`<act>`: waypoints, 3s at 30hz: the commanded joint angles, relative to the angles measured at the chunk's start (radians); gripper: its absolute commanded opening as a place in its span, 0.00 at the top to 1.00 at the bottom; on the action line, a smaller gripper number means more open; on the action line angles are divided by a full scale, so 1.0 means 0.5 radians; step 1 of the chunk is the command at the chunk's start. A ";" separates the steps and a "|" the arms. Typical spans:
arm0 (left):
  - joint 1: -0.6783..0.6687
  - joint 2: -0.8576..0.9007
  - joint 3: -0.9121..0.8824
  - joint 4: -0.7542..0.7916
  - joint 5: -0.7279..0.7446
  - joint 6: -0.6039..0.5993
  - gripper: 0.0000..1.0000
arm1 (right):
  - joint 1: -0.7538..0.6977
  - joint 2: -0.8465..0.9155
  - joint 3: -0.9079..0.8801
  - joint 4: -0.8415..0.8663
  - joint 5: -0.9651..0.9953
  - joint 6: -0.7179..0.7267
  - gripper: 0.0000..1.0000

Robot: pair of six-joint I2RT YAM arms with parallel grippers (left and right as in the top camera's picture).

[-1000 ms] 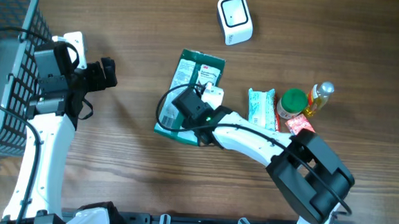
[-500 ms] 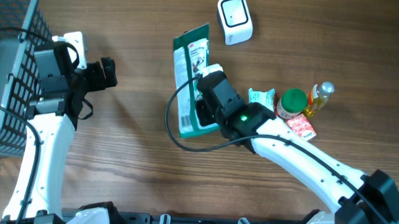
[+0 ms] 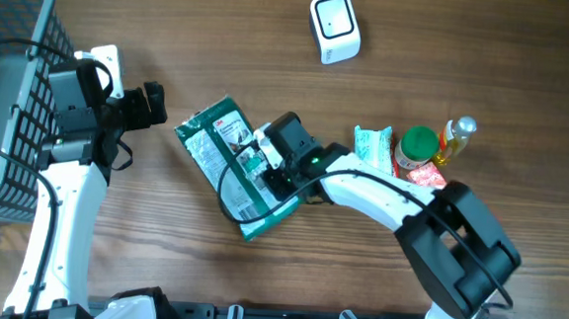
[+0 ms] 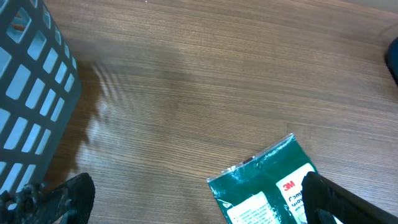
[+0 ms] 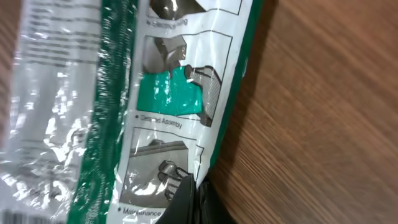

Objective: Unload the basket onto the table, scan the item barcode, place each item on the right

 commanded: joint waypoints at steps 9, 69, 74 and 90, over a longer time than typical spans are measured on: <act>0.009 0.006 0.015 0.004 0.008 0.015 0.00 | -0.109 -0.042 0.185 -0.314 -0.339 0.333 0.38; 0.009 0.006 0.015 0.004 0.008 0.015 0.00 | -0.265 -0.040 1.054 0.544 1.598 -2.685 0.96; 0.009 0.006 0.015 0.004 0.008 0.015 0.00 | -0.460 0.417 1.054 1.466 1.648 -3.068 0.96; 0.009 0.006 0.015 0.004 0.008 0.015 0.00 | -0.621 0.870 1.057 2.387 1.133 -2.649 0.96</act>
